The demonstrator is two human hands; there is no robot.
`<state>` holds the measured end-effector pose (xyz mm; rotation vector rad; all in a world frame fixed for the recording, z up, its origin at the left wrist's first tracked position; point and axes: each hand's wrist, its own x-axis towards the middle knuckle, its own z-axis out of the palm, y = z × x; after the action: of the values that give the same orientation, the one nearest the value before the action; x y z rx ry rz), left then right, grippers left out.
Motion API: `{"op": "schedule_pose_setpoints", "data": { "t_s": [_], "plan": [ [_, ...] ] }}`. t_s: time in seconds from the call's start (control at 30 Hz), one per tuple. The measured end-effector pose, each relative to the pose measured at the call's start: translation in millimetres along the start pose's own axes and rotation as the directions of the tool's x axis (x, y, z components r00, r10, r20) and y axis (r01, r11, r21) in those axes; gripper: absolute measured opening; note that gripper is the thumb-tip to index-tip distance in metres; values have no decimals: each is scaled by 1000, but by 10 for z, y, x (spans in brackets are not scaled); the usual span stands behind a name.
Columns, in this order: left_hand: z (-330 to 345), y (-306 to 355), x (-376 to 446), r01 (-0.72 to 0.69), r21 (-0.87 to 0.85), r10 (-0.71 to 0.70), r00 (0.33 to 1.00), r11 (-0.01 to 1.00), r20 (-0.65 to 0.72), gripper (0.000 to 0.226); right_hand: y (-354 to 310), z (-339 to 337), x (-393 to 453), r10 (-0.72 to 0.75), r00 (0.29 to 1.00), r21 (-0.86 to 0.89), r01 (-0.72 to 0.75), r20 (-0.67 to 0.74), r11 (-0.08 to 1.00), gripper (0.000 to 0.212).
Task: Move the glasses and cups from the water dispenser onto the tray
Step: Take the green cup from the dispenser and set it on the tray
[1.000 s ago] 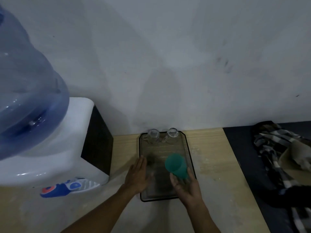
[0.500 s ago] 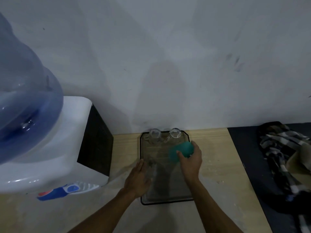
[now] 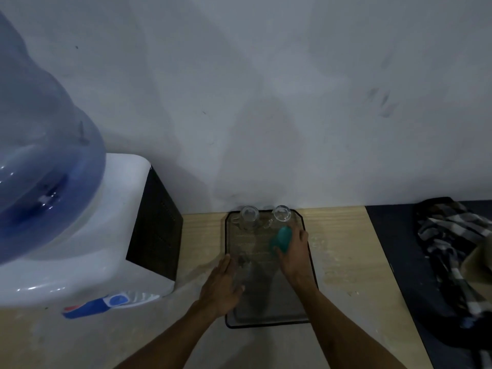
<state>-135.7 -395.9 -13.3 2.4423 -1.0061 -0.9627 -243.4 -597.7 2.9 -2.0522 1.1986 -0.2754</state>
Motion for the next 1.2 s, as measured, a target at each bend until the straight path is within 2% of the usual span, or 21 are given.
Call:
{"op": "schedule_pose_setpoints", "data": {
  "t_s": [0.2, 0.33, 0.4, 0.47, 0.57, 0.63, 0.7, 0.83, 1.0, 1.13, 1.2],
  "plan": [
    [-35, 20, -7, -6, -11, 6, 1000, 1000, 3, 90, -41, -5, -17, 16, 1000, 26, -16, -8, 1000, 101],
    [-51, -1, -15, -30, -12, 31, 999, 999, 21, 92, -182, -200, 211, -100, 987, -74, 91, -128, 993, 74],
    [-39, -24, -1, -30, -16, 30, 1000, 999, 8, 92, -330, -329, 474, -107, 991, -114, 98, -74, 989, 60],
    [-19, -33, 10, -32, -6, 32, 999, 999, 12, 92, -492, -412, 745, -57, 997, -142, 63, 46, 988, 55],
    [-2, -31, 12, -33, -30, 34, 999, 999, 19, 91, -605, -396, 1042, -8, 966, -198, 61, 258, 978, 60],
    [-5, -17, 9, -39, -42, 40, 999, 998, 16, 89, -602, -324, 1129, 30, 939, -311, 83, 343, 947, 60],
    [-4, -16, 20, -39, -35, 39, 999, 999, 8, 87, -606, -252, 1142, 29, 939, -415, 124, 342, 901, 53],
    [26, -52, 43, -55, -33, 55, 998, 998, 11, 90, -617, -186, 1169, 39, 963, -429, 82, 268, 900, 39],
    [44, -66, 32, -68, -41, 67, 998, 997, -15, 89, -588, -201, 1158, 65, 971, -388, 29, 228, 921, 47],
    [21, -50, 39, -78, -41, 78, 997, 996, 0, 90, -661, -343, 1000, 162, 962, -260, -103, 218, 960, 89],
    [30, -61, 43, -63, -45, 63, 998, 997, 4, 89, -670, -404, 826, 195, 968, -285, -145, 158, 947, 98]
  ]
}}
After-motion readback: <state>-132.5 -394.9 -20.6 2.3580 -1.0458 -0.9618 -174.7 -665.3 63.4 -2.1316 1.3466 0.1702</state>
